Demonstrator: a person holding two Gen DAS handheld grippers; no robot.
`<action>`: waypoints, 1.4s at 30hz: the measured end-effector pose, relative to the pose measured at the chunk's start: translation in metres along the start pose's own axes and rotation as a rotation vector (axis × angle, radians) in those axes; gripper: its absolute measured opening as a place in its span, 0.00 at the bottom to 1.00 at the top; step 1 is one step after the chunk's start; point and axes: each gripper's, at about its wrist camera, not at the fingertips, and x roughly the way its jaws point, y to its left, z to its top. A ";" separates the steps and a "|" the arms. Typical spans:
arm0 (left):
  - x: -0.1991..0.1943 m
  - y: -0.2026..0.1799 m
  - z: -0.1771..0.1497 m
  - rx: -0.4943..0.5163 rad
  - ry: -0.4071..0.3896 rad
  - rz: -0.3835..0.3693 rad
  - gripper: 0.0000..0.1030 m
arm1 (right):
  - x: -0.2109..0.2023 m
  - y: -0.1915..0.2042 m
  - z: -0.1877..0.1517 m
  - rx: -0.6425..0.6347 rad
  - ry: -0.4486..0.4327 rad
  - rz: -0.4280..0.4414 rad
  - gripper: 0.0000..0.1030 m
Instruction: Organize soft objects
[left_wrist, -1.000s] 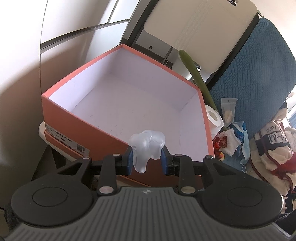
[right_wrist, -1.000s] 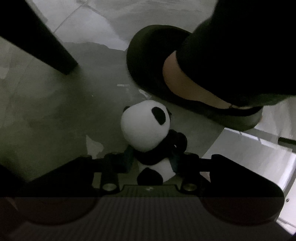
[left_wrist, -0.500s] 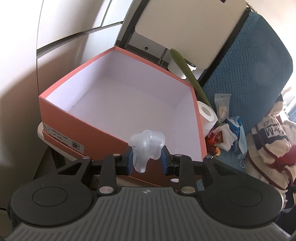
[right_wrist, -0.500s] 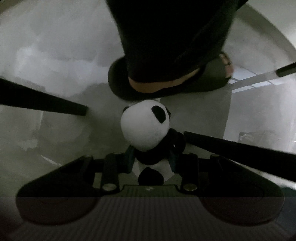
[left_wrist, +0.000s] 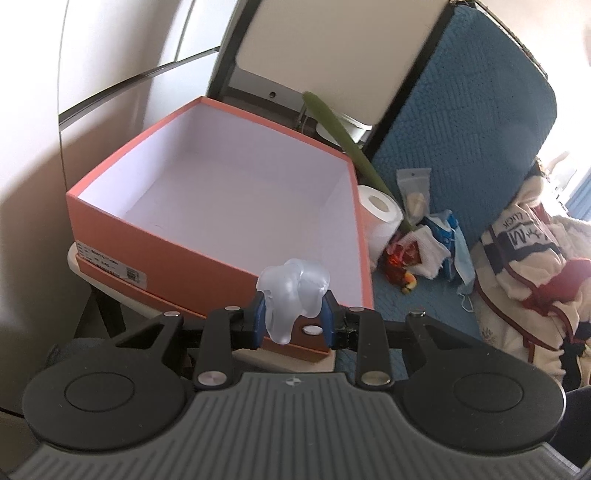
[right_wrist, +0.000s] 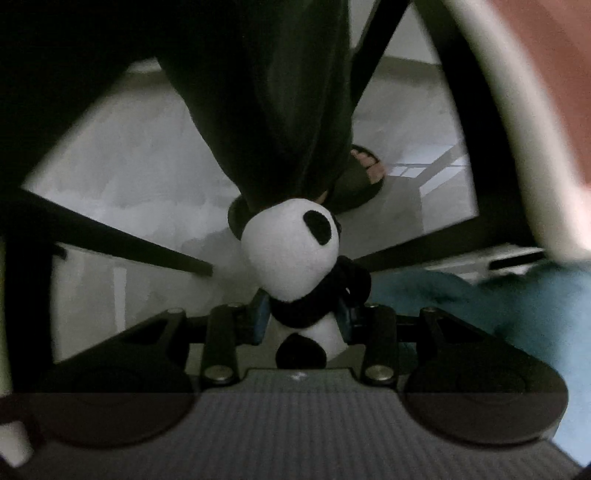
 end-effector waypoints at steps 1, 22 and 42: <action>-0.001 -0.003 0.000 0.005 0.001 -0.001 0.33 | -0.011 0.000 -0.001 0.018 -0.006 -0.003 0.39; -0.014 -0.059 0.045 0.087 0.003 -0.073 0.33 | -0.219 -0.047 -0.026 0.736 -0.314 -0.157 0.40; 0.003 -0.006 0.111 0.103 0.002 -0.040 0.33 | -0.291 -0.100 0.047 0.963 -0.529 -0.199 0.40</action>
